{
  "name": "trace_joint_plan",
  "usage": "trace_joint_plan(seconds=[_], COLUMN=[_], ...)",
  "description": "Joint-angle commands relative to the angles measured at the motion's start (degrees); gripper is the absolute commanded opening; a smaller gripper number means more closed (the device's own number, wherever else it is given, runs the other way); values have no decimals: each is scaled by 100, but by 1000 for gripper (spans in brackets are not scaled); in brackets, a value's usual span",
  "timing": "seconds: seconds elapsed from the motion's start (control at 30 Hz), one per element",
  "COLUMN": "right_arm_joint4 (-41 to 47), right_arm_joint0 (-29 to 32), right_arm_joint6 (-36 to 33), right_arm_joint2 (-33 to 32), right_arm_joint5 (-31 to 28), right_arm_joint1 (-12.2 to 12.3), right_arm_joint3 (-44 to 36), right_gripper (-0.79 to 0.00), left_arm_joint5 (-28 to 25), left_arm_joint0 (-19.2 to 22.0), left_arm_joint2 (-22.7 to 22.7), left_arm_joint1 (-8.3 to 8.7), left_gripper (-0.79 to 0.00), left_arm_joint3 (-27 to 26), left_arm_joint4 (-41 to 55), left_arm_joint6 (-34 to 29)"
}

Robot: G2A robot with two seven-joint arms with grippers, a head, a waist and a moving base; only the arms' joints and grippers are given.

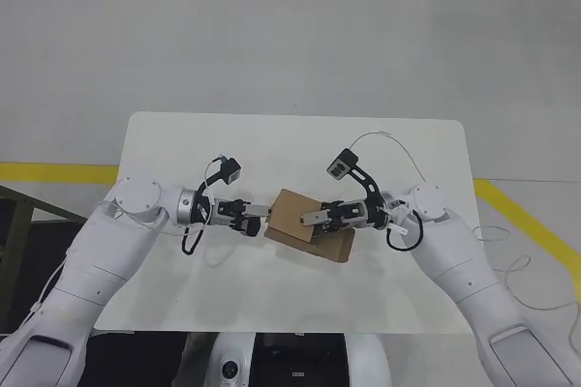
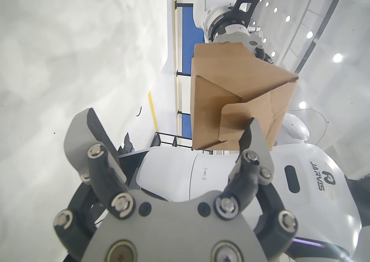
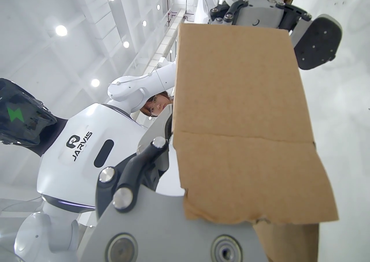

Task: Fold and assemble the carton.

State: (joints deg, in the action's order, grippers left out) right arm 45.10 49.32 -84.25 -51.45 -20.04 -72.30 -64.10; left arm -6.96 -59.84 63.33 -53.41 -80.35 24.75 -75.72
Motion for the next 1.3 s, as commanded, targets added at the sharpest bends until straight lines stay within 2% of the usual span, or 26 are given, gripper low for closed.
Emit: trace_joint_plan(seconds=[0.0, 1.27], right_arm_joint4=[2, 38], right_arm_joint0=[-1, -74], right_arm_joint6=[-4, -137], right_arm_joint2=[-9, 95], right_arm_joint5=[4, 137], right_arm_joint1=[-3, -151], right_arm_joint3=[5, 158], right_gripper=[-785, -785], left_arm_joint5=[7, -5], left_arm_joint0=[-4, 185], left_arm_joint2=[-9, -288], left_arm_joint1=[0, -100], left_gripper=[0, 0], left_arm_joint3=[5, 89], left_arm_joint4=[-17, 42], left_arm_joint6=[-20, -66])
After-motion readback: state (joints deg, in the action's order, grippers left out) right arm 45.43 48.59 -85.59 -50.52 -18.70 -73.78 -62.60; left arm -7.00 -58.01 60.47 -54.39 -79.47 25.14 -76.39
